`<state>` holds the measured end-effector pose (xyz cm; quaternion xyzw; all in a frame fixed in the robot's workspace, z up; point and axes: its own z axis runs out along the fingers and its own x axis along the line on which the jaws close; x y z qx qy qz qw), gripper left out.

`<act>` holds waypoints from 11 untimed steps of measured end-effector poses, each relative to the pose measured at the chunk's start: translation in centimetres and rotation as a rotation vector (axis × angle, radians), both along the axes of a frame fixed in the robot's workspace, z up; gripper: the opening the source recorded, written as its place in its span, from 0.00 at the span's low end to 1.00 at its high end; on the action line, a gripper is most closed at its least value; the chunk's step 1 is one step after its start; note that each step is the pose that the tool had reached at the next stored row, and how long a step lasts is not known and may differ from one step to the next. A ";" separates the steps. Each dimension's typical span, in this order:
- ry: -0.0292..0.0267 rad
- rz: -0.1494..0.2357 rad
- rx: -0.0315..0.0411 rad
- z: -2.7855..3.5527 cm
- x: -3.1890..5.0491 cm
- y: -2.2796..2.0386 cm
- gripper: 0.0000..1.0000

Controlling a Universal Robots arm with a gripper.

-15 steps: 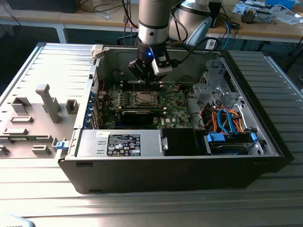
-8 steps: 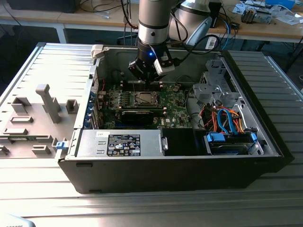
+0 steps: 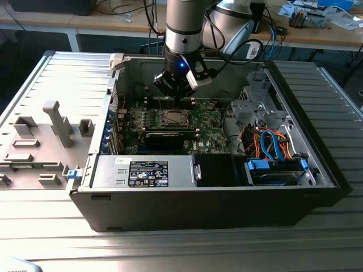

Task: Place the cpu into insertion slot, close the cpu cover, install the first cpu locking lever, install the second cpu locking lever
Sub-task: 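Install the first cpu locking lever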

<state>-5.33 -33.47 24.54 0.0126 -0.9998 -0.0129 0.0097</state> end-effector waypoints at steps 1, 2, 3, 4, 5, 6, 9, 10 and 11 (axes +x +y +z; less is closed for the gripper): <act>0.0000 0.009 -0.0001 0.00 0.00 0.00 0.11; 0.0000 0.021 0.0000 0.00 0.00 0.00 0.11; -0.0001 0.030 0.0000 0.00 0.00 0.00 0.11; 0.0000 0.035 0.0000 0.00 0.00 0.00 0.11; 0.0000 0.036 0.0000 0.00 0.00 0.00 0.11; 0.0000 0.036 0.0000 0.00 0.00 0.00 0.11; 0.0000 0.036 0.0000 0.00 0.00 0.00 0.11; 0.0000 0.036 0.0001 0.02 0.00 0.00 0.11; 0.0000 0.036 0.0000 0.11 0.00 0.00 0.11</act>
